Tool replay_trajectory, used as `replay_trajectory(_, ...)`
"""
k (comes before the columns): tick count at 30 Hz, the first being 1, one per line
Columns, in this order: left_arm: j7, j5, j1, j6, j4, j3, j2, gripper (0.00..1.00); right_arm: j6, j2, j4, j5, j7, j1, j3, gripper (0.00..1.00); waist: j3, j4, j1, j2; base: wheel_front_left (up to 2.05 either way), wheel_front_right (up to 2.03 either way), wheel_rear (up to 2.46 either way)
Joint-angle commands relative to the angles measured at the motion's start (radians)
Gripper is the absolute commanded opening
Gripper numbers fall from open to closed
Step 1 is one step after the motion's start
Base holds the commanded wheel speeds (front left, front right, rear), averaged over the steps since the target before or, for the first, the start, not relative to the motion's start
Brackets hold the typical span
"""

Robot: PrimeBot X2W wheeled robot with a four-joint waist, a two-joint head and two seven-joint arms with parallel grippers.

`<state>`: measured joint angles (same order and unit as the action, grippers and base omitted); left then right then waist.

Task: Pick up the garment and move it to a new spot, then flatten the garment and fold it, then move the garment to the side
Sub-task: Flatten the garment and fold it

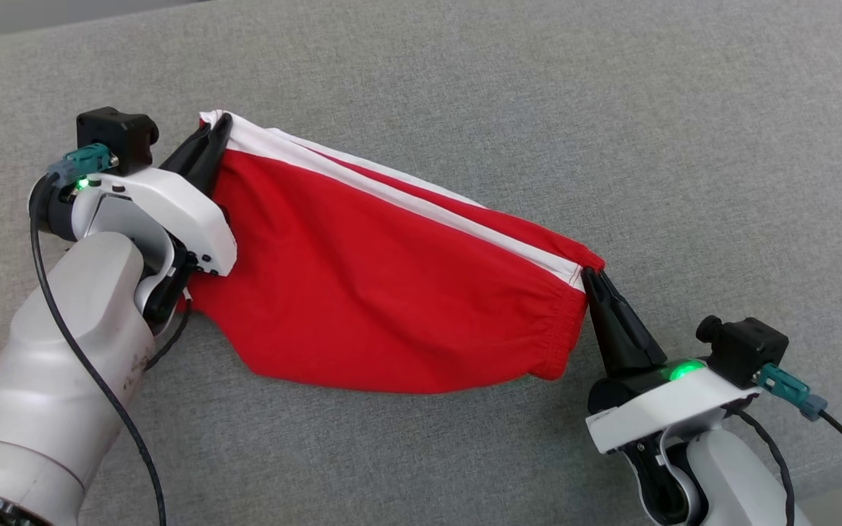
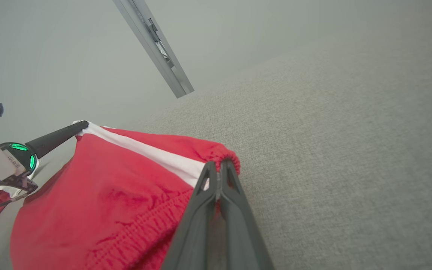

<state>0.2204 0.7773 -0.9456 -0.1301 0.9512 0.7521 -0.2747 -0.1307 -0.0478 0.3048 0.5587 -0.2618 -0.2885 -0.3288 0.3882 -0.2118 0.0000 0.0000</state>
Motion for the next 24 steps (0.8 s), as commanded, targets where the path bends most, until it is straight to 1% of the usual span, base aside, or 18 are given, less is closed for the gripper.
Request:
replay_trajectory(1, 0.005, 0.010, -0.027, 0.000, 0.018, 0.010, -0.006, 0.00, 0.000, -0.006, 0.006, 0.007, -0.007, -0.015, -0.002, 0.00, 0.008, -0.006, 0.0000, 0.0000, 0.00, 0.00, 0.00)
replay_trajectory(4, 0.001, 0.020, -0.047, 0.000, 0.048, 0.035, -0.003, 0.00, 0.000, -0.006, 0.008, 0.007, -0.007, -0.030, -0.008, 0.00, 0.015, -0.009, 0.0000, 0.0000, 0.00, 0.00, 0.00)
replay_trajectory(5, 0.003, 0.024, -0.053, 0.000, 0.056, 0.041, -0.002, 0.00, 0.000, -0.006, 0.005, 0.007, -0.007, -0.033, -0.008, 0.29, 0.016, -0.009, 0.0000, 0.0000, 0.00, 0.00, 0.00)
replay_trajectory(6, 0.004, 0.024, -0.058, 0.000, 0.066, 0.049, -0.002, 0.00, 0.000, -0.006, 0.004, 0.007, -0.006, -0.035, -0.010, 0.50, 0.015, -0.009, 0.0000, 0.0000, 0.00, 0.00, 0.00)
replay_trajectory(7, 0.003, 0.022, -0.063, 0.000, 0.074, 0.059, 0.000, 0.24, 0.000, -0.005, 0.003, -0.005, -0.005, -0.036, -0.012, 0.92, 0.013, -0.008, 0.0000, 0.0000, 0.00, 0.00, 0.00)
replay_trajectory(8, 0.002, 0.025, -0.068, 0.000, 0.081, 0.067, 0.004, 0.46, 0.000, -0.006, 0.003, -0.008, -0.005, -0.035, -0.012, 1.00, 0.010, -0.006, 0.0000, 0.0000, 0.00, 0.00, 0.00)
replay_trajectory(9, -0.007, 0.028, -0.071, 0.000, 0.088, 0.077, 0.007, 0.77, 0.000, -0.006, 0.002, -0.014, -0.005, -0.031, -0.010, 1.00, 0.005, -0.004, 0.0000, 0.0000, 0.00, 0.00, 0.00)
replay_trajectory(10, -0.012, 0.029, -0.073, 0.000, 0.093, 0.088, 0.010, 1.00, 0.000, -0.006, 0.003, -0.021, -0.005, -0.027, -0.009, 1.00, 0.000, -0.001, 0.0000, 0.0000, 0.00, 0.00, 0.00)
replay_trajectory(14, -0.041, 0.035, -0.080, 0.000, 0.105, 0.130, 0.022, 1.00, 0.000, -0.006, 0.015, -0.069, -0.005, -0.009, 0.015, 1.00, -0.027, 0.012, 0.0000, 0.0000, 0.00, 0.00, 0.00)
replay_trajectory(19, -0.086, 0.047, -0.060, 0.000, 0.109, 0.186, 0.048, 1.00, 0.000, -0.005, 0.028, -0.136, -0.001, 0.034, 0.071, 1.00, -0.077, 0.037, 0.0000, 0.0000, 0.00, 0.00, 0.00)
replay_trajectory(24, -0.074, 0.064, -0.015, 0.000, 0.128, 0.194, 0.066, 1.00, 0.000, -0.006, -0.013, -0.185, 0.026, 0.096, 0.145, 1.00, -0.123, 0.065, 0.0000, 0.0000, 0.00, 0.00, 0.00)
